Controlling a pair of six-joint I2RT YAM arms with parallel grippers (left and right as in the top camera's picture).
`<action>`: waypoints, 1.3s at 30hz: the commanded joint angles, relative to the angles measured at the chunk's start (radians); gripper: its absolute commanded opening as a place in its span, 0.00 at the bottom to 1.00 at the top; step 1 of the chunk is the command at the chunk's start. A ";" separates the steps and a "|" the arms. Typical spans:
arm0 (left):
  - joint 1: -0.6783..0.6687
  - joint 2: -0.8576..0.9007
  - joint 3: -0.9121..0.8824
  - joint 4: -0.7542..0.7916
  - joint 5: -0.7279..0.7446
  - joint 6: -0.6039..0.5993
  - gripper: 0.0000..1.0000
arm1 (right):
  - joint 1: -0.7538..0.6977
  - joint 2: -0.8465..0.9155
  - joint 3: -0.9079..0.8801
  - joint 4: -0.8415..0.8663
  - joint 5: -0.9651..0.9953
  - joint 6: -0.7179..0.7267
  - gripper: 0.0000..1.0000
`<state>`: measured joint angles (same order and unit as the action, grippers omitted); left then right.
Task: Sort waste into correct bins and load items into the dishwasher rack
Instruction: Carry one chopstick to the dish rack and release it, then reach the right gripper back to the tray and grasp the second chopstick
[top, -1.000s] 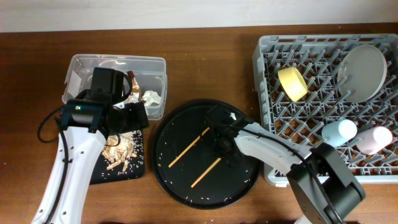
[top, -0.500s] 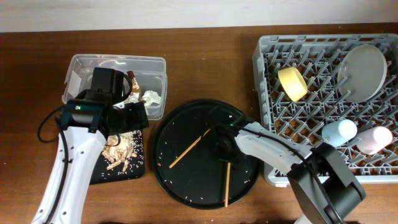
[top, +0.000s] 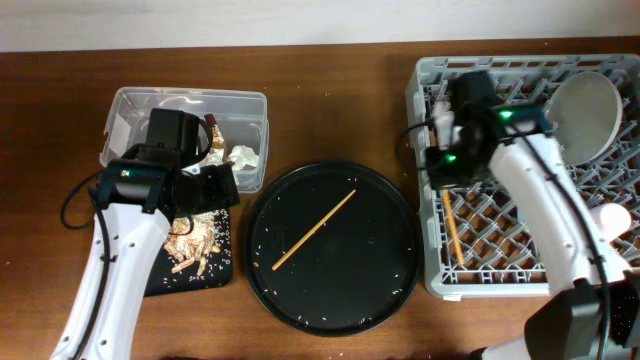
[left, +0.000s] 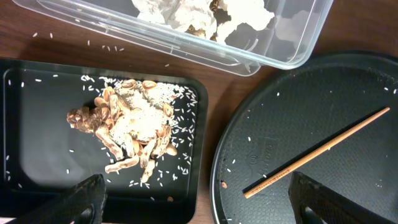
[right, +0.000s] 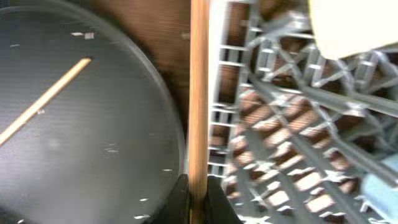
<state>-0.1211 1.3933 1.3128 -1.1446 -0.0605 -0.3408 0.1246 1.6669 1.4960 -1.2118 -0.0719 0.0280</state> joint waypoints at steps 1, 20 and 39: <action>0.002 -0.002 0.000 -0.001 -0.007 -0.007 0.93 | -0.064 0.072 -0.031 0.012 0.001 -0.055 0.04; 0.002 -0.002 0.000 -0.002 -0.007 -0.007 0.93 | -0.051 0.039 0.068 0.070 -0.138 -0.012 0.32; 0.016 -0.002 0.000 -0.047 -0.091 -0.094 0.95 | 0.567 0.385 0.050 0.246 -0.016 0.751 0.51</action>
<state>-0.1211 1.3933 1.3128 -1.1660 -0.0734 -0.3500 0.6662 1.9942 1.5517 -0.9707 -0.1532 0.6426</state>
